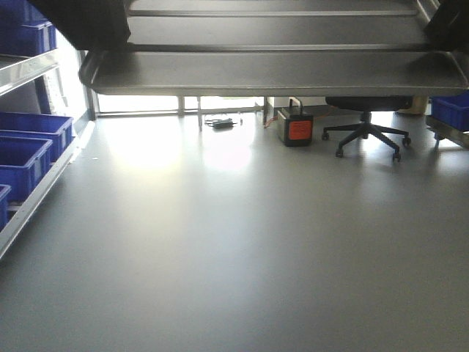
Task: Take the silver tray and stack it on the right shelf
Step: 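Drive the base across the room holding the tray aloft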
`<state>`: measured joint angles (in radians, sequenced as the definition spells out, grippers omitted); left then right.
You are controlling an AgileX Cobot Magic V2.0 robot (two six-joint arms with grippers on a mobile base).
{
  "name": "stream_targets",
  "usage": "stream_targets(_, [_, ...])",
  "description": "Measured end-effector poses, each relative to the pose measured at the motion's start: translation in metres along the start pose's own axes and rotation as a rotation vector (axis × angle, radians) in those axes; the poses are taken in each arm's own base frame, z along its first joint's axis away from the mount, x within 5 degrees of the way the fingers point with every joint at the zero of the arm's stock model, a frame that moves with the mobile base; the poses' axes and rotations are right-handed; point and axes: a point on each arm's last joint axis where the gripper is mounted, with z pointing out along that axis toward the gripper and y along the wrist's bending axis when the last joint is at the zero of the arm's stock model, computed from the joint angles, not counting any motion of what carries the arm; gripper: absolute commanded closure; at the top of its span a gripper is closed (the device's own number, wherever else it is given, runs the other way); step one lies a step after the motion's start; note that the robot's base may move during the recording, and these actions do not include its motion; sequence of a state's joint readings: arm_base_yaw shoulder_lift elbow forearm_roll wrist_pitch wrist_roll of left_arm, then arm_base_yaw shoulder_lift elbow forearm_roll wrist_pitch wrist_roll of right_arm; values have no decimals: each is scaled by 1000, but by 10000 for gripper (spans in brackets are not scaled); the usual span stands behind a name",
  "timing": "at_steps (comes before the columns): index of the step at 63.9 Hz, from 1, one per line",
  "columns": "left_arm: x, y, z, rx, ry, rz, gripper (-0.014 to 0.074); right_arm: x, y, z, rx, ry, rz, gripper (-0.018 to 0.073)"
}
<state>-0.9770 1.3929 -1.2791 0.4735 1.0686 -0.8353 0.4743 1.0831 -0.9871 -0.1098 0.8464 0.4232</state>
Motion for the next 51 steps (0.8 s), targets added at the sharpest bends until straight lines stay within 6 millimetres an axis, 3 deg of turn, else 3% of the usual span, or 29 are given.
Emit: stream_targets(51, [0,0,0,0,0,0,689,0,0,0,0,0,0,501])
